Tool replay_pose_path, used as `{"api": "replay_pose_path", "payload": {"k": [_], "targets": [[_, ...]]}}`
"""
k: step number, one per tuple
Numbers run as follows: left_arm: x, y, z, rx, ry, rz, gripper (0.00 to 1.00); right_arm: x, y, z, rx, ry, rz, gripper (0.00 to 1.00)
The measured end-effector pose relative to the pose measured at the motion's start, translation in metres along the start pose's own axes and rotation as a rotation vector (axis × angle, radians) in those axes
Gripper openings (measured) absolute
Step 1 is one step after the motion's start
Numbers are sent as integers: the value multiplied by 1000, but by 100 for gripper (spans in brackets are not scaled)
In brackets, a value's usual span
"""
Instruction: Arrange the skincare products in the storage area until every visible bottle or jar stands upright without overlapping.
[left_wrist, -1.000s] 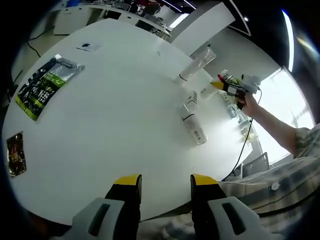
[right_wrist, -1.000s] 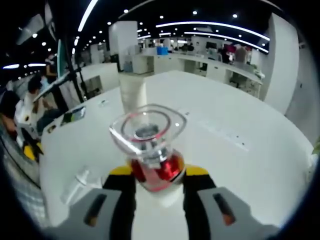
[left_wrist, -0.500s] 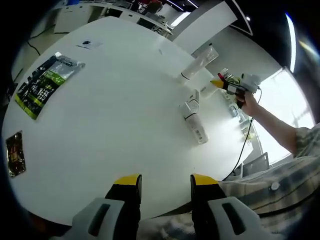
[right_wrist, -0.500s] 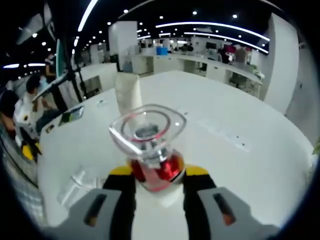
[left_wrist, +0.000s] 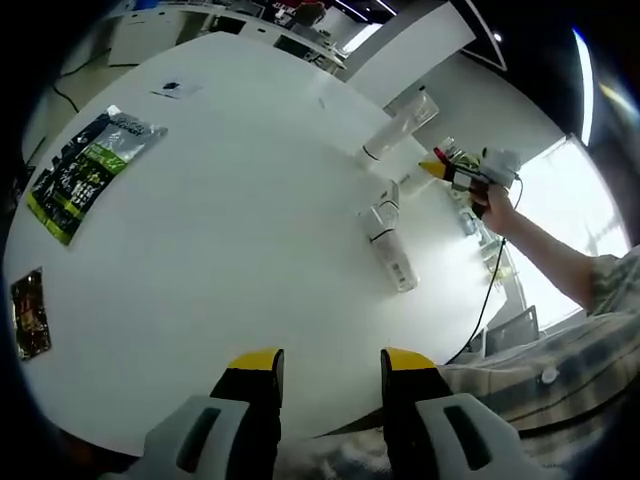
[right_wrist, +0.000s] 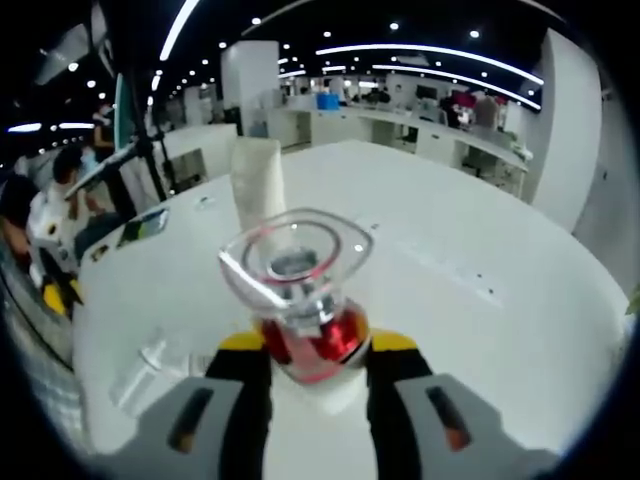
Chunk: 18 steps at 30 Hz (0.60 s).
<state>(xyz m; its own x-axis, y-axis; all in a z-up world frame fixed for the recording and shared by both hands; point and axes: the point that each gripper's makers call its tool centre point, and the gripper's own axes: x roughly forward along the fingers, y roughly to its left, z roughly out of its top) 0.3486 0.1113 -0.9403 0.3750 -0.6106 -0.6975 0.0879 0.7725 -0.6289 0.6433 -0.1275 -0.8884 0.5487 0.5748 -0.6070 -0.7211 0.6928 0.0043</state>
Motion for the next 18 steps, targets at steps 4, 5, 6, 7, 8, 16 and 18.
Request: {"api": "replay_pose_path", "payload": {"k": [4,5,6,7,8,16,18], "targets": [[1,0,1,-1,3,-1,40,2,0,-1,-1,1,4,34],[1,0,1,-2,3,-1,40,3,0,-1,-1,2,5,34],[1,0,2,-3,2,-1,40,3,0,-2,0,3,5,34],[1,0,2,-4,3,-1,40,3,0,-2,0,3,4,34],[2,0,2,-4,3,-1,40,4,-1,-3,1,4,4,34],[4,0,3,-7,11,-1,40,5,-2,-4,10,-1,6,34],[4,-1,3,-5,13,-2,40,5,-4,-4,15,-8,5,34]]}}
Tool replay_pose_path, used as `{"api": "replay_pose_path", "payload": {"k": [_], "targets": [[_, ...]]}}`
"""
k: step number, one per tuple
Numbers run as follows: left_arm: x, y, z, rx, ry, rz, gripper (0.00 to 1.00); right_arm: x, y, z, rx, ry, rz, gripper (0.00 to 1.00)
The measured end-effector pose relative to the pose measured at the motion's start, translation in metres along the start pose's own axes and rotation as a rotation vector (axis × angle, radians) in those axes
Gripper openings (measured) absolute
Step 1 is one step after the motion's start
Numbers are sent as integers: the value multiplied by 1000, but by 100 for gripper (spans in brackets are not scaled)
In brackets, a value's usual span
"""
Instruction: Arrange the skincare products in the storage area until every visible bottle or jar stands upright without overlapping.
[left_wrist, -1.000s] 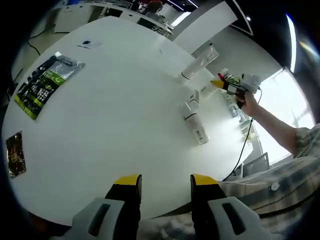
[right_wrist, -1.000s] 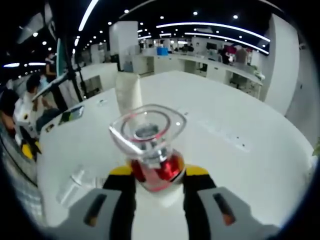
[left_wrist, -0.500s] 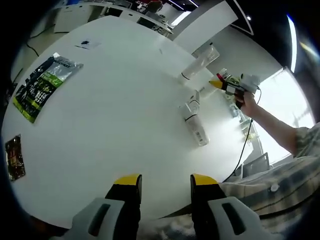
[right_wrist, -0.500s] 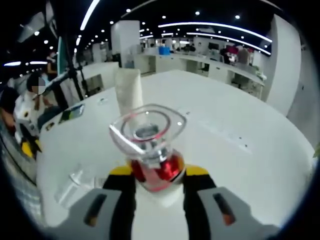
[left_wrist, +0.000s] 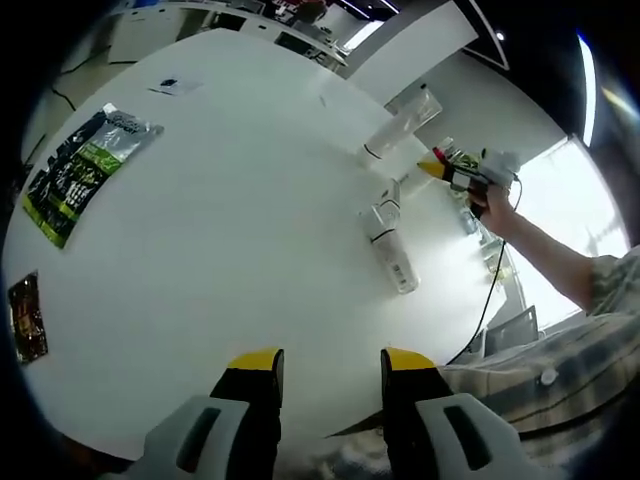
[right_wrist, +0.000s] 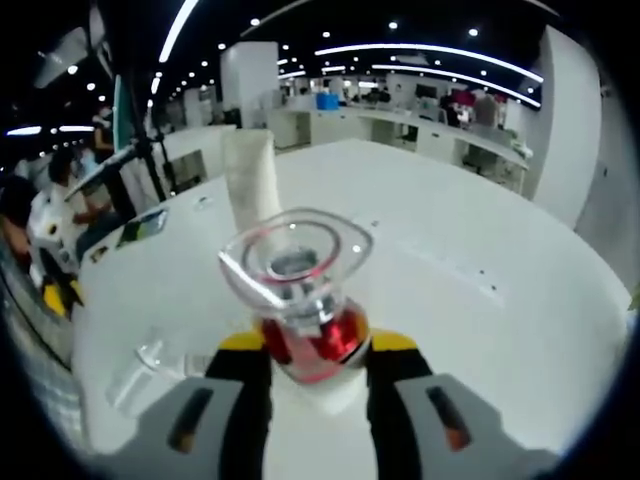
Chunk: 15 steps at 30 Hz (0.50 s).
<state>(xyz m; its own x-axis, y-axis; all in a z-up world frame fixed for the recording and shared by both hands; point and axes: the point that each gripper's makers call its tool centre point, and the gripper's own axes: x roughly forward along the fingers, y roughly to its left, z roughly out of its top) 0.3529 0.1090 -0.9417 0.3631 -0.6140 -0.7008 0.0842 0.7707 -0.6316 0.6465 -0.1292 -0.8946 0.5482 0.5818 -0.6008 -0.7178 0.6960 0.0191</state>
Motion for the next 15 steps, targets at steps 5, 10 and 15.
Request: {"api": "replay_pose_path", "payload": {"k": [5,10,15], "targets": [[-1,1,6,-2,-10,3,40,-2,-1,-1,16,-18,-5,34],[1,0,7,6,-11,-1,40,-5,-2,-2,27,-32,-1,34],[4,-3,5,3,-8,-6,40,-6,-3,-3,38,-44,3,34]]}}
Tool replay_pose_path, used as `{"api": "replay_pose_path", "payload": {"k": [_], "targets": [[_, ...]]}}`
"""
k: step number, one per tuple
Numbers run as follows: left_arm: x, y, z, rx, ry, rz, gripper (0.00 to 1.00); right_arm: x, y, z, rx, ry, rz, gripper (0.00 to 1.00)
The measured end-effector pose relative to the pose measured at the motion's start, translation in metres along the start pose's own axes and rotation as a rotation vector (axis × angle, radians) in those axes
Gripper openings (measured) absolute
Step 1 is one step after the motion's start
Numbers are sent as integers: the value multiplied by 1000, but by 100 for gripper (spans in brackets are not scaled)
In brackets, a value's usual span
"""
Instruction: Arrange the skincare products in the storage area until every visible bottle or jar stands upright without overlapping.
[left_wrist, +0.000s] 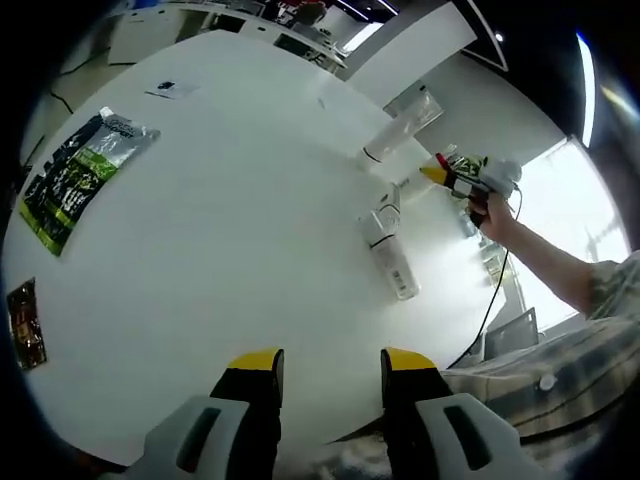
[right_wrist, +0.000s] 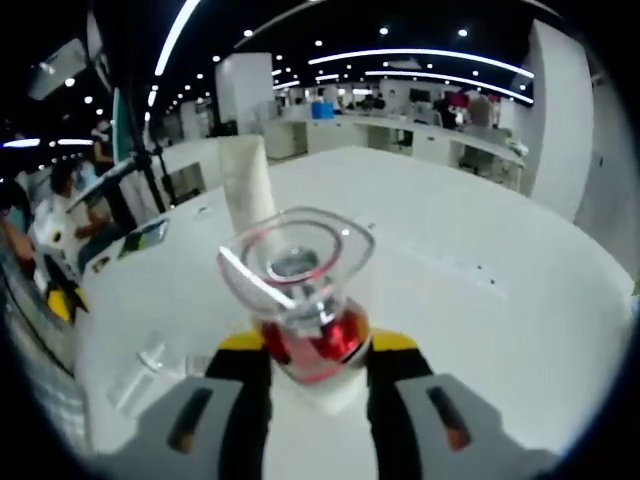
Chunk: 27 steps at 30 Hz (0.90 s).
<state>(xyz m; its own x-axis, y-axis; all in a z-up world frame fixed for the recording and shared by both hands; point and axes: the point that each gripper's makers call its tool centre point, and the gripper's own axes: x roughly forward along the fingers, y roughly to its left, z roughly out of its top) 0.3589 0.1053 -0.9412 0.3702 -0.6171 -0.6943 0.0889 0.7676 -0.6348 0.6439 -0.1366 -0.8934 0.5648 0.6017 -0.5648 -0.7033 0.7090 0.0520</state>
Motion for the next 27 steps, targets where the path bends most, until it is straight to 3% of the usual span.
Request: {"api": "replay_pose_path", "payload": {"k": [14,27], "targets": [[5,-7,7,3,-7,-10,40,-2,3,-1,-30,-29,2,34],[6,-13,0,4,-7,-10,40,-3,-4,-1,3,-50,-18,34]]}}
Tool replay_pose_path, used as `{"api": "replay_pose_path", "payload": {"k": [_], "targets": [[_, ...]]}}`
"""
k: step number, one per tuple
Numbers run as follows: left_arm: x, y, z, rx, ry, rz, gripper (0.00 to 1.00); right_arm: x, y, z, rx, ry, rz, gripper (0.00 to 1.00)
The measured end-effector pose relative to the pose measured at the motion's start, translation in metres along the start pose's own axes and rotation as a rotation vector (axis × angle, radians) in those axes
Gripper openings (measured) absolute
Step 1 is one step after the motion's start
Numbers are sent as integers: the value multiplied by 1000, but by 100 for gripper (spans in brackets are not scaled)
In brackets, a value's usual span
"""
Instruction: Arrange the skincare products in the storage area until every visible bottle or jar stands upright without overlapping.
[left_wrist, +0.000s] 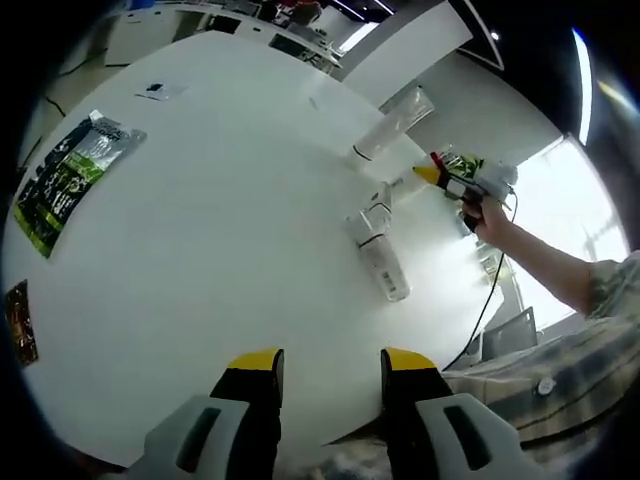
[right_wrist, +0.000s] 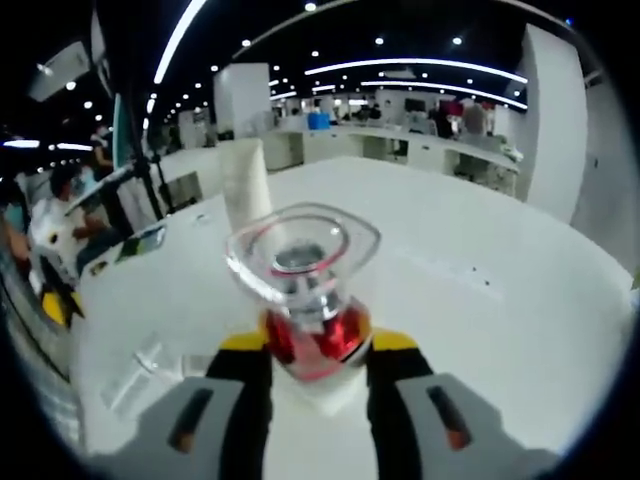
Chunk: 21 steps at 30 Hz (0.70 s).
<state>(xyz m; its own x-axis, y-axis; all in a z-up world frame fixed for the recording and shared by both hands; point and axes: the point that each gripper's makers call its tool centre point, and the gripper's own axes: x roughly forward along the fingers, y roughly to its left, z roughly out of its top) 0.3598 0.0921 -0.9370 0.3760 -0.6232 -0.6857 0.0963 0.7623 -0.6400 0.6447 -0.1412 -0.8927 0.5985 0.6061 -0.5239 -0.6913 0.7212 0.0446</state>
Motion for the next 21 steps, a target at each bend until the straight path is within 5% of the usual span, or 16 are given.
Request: {"api": "replay_pose_path", "payload": {"k": [21], "targets": [[-10,-3,-16,-29,-16,23,40,5,8,3,-43,18,21,34]]}}
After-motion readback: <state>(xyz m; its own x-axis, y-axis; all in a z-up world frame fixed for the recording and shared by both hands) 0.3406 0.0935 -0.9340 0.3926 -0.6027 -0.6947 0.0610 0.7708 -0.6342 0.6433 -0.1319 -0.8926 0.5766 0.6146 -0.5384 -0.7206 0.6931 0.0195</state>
